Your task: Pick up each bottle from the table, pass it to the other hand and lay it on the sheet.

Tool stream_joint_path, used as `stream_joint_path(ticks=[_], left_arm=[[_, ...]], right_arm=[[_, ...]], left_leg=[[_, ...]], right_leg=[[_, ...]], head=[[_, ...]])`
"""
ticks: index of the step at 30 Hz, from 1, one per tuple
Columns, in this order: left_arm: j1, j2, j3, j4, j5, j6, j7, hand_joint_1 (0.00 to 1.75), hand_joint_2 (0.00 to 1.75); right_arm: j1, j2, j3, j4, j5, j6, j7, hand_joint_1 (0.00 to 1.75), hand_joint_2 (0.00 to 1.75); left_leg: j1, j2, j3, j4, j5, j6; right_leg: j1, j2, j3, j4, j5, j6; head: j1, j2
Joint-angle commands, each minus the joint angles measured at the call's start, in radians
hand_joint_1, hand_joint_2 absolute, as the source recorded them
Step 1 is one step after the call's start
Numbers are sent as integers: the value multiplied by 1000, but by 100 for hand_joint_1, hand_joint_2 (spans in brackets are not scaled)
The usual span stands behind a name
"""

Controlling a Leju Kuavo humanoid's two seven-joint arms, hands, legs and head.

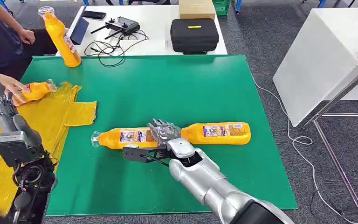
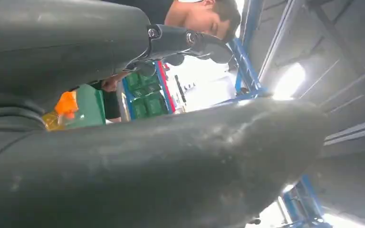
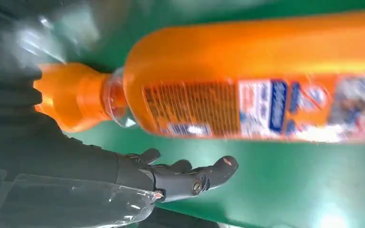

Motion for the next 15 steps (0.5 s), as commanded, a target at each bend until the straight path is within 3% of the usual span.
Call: stream_joint_path(ticks=[1,5,6,7,8,9,15], left_arm=[[68,-11,-20,-109,14,2,6,0,0],[97,-16,-17,-149,22,-5,6,0,0],[99,-21,-17,-153,22,-10,6,0,0],[99,-24,-16,-155,18,-10,6,0,0],[98,-28,-19,-156,13,-6,6,0,0],[97,-31,-19,-158,11,-7,6,0,0],[84,-42,-15,-150,11,-18,6,0,0]], right_arm=[[-11,-5,65,80,31,63,29,0,175],[22,-16,75,85,44,91,35,0,175],[28,-20,71,84,42,97,41,14,175],[32,-22,72,82,45,98,42,14,175],[36,-25,71,84,45,101,43,168,175],[39,-29,67,84,42,106,43,175,175],[42,-42,54,79,37,95,41,175,175]], left_leg=[[0,-1,7,-2,-2,1],[0,-1,5,-2,-1,0],[0,-2,5,-2,-1,0],[0,-2,6,-2,-1,0],[0,-3,4,-2,0,0],[0,-3,6,-2,-1,0],[0,-3,6,-1,0,1]], right_leg=[[1,-4,7,-2,-2,1],[0,-3,5,-2,-2,0],[1,-4,6,-2,-2,0],[1,-5,7,-3,-2,1],[0,-4,5,-2,-1,0],[1,-5,6,-2,-2,0],[1,-5,6,-2,-1,0]], head=[[0,0],[0,0],[0,0],[0,0],[0,0],[0,0],[0,0]])
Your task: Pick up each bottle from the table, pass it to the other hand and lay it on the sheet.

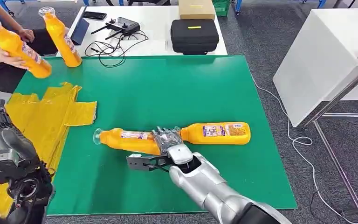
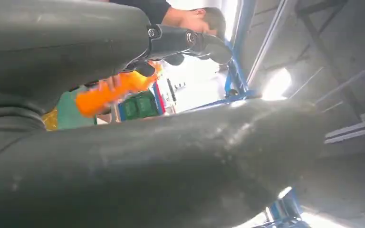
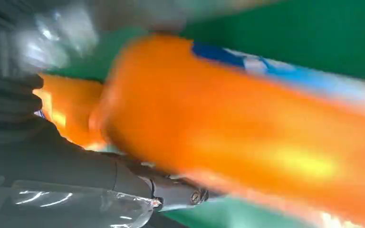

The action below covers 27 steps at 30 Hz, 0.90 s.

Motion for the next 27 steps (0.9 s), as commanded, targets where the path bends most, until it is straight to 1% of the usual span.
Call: stream_joint_path(ticks=[1,2,3,4,5,6,14,15,16,20,21,22,25,27], left_arm=[[-19,-34,-14,4,-3,-15,6,0,0],[-19,-34,-14,4,-3,-15,6,0,0],[-22,-35,-14,8,0,-25,6,0,0],[-24,-36,-14,8,0,-29,6,0,0],[-24,-36,-14,8,0,-29,6,0,0],[-25,-39,-14,7,-2,-30,6,0,0],[-52,-48,-21,30,-9,-41,6,0,0],[-52,-48,-21,30,-9,-41,6,0,0],[-60,-47,-20,36,-3,-47,6,0,0],[-61,-46,-21,34,1,-50,6,0,0],[-70,-46,-23,41,2,-52,6,0,0],[-74,-45,-26,43,3,-52,6,0,0],[-86,-44,-28,54,8,-53,6,0,0],[-90,-44,-28,62,9,-52,6,0,0]], right_arm=[[15,-35,15,46,-7,7,-3,175,175],[15,-35,15,46,-7,7,-3,175,175],[15,-38,9,45,-11,3,0,161,175],[17,-40,8,43,-10,-3,1,65,175],[17,-40,8,43,-10,-3,1,5,175],[20,-41,3,43,-12,-10,4,0,175],[22,-47,-12,44,-16,-4,13,0,175],[22,-47,-12,44,-16,-4,13,148,175],[26,-53,-17,42,-18,-10,5,175,175],[29,-56,-21,40,-20,-15,3,175,175],[30,-60,-24,39,-21,-19,1,175,175],[30,-61,-27,39,-22,-22,-1,175,175],[29,-61,-38,35,-27,-38,-9,175,175],[25,-58,-46,32,-33,-45,-11,175,175]], left_leg=[[0,-3,5,-2,0,1],[0,-4,5,-2,0,1],[0,-3,4,-2,0,0],[0,-4,6,-2,0,1],[0,-4,7,-2,0,1],[0,-4,6,-2,0,0],[0,-5,7,-2,0,1],[0,-5,7,-2,1,1],[0,-4,7,-1,0,1],[0,-6,8,-2,1,1],[-1,-4,8,-2,1,1],[0,-5,9,-2,1,1],[-1,-4,8,-2,0,0],[0,-6,9,-2,1,1]], right_leg=[[1,-5,6,-2,-1,1],[1,-6,7,-2,-1,1],[0,-5,5,-2,-1,0],[1,-6,7,-2,-1,0],[1,-7,8,-2,-2,1],[1,-6,6,-2,-1,1],[1,-7,8,-2,-1,1],[1,-8,9,-3,-1,1],[1,-6,8,-2,-1,1],[1,-8,10,-3,-1,1],[0,-6,9,-2,-1,1],[1,-8,11,-3,-1,1],[0,-6,9,-2,-1,1],[1,-9,10,-3,-1,1]], head=[[0,0],[1,0],[0,0],[1,0],[0,0],[0,0],[0,0],[0,0],[0,0],[0,0],[0,0],[0,0],[0,0],[0,0]])
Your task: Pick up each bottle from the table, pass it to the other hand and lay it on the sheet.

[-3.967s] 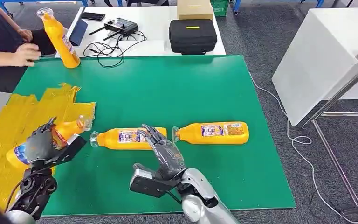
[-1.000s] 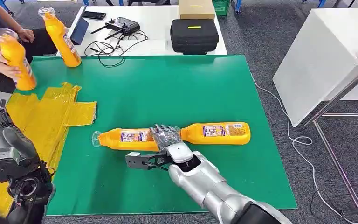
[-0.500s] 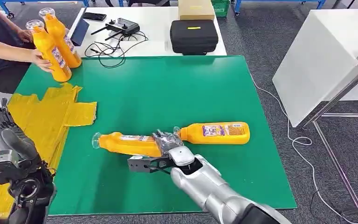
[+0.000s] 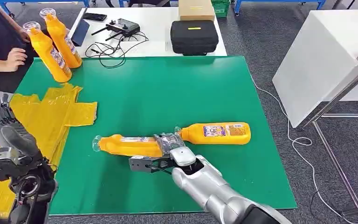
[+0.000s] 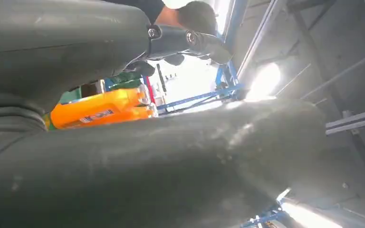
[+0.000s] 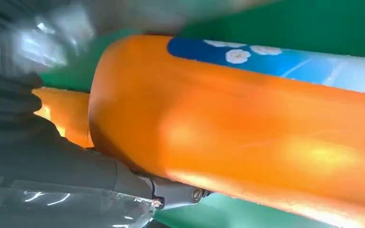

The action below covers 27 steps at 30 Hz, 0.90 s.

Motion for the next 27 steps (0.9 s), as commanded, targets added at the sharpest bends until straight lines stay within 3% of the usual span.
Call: stream_joint_path(ticks=[1,6,7,10,11,17,24,27], left_arm=[[-64,-16,-25,79,14,-5,6,0,0],[-75,-21,-11,131,47,-81,6,0,0],[-102,-31,26,234,116,-204,6,0,0],[-110,-41,89,302,185,-336,31,0,0],[-102,-40,109,304,198,-350,36,0,175],[-78,-36,232,306,229,-369,47,0,175],[-106,-57,294,347,236,-423,80,0,175],[-131,-56,277,407,287,-565,150,0,175]], right_arm=[[10,-35,-50,28,-21,-28,-14,175,175],[-9,-29,-132,14,-90,-112,-67,175,175],[-36,-27,-193,-5,-143,-181,-124,175,175],[-73,-23,-260,-36,-195,-241,-198,175,175],[-84,-21,-275,-47,-207,-253,-213,175,175],[-102,-15,-301,-114,-226,-295,-284,175,175],[-81,-17,-303,-121,-221,-321,-278,175,175],[-73,-16,-310,-120,-216,-329,-274,175,175]], left_leg=[[0,-5,2,-1,1,0],[0,-4,2,-1,0,0],[0,-4,2,-2,1,1],[-1,-2,0,-1,1,0],[-1,-2,0,-1,1,0],[0,1,-2,0,0,0],[1,-1,-4,-1,0,1],[1,-3,-4,-1,0,1]], right_leg=[[1,-7,4,-2,-1,1],[0,-6,3,-1,-1,1],[0,-7,4,-2,-1,1],[-1,-3,1,0,0,1],[-1,-4,1,0,0,1],[0,0,-2,1,0,0],[0,-4,-2,0,-1,1],[0,-5,-2,0,-1,1]], head=[[0,0],[0,0],[0,0],[0,0],[0,0],[0,0],[0,0],[0,0]])
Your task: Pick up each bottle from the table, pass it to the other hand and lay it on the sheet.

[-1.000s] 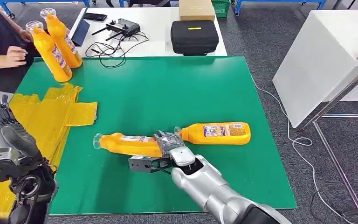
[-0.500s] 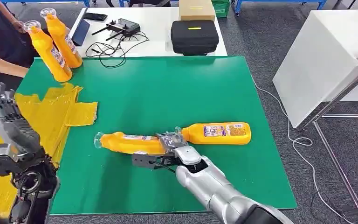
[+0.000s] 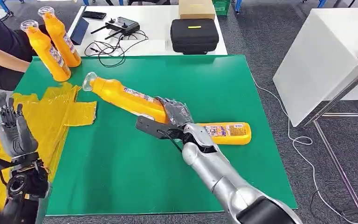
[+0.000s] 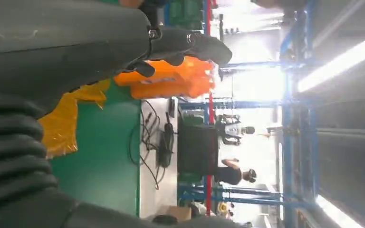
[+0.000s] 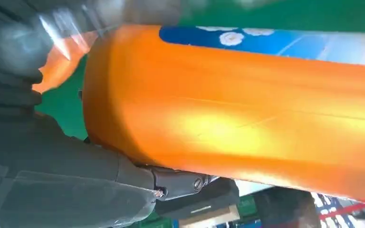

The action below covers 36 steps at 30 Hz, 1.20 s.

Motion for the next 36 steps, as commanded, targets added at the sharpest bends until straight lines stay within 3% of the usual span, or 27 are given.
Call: stream_joint_path(ticks=[1,3,5,8,27,36], left_arm=[[-88,-34,48,208,147,-329,176,0,175],[-84,-36,38,228,167,-358,187,0,175],[-80,-36,5,273,249,-509,246,0,175],[-71,-50,-28,287,302,-586,285,0,175],[-36,-66,-123,160,337,-531,303,0,175],[-19,-66,-150,120,396,-500,332,0,175]], right_arm=[[-20,-5,-53,-10,5,-32,3,175,175],[-19,-3,-54,-10,8,-34,3,175,175],[-14,5,-55,-18,11,-39,-9,175,175],[-7,21,-47,-28,22,-41,-14,175,175],[22,82,41,-24,44,1,8,175,175],[38,82,382,-68,-216,15,89,175,175]], left_leg=[[0,-3,3,-1,0,1],[-1,-3,4,-1,0,0],[-1,-3,3,-1,0,0],[-1,-2,5,-2,-1,0],[0,-1,2,-1,-2,0],[0,0,-2,0,-1,0]], right_leg=[[0,-5,4,-1,-1,1],[0,-5,4,-1,-1,1],[0,-4,4,-1,-1,1],[0,-4,5,-1,-2,1],[0,-3,2,0,-2,1],[0,-2,-2,0,-1,0]], head=[[0,0],[0,0],[0,0],[0,0],[0,0],[0,0]])
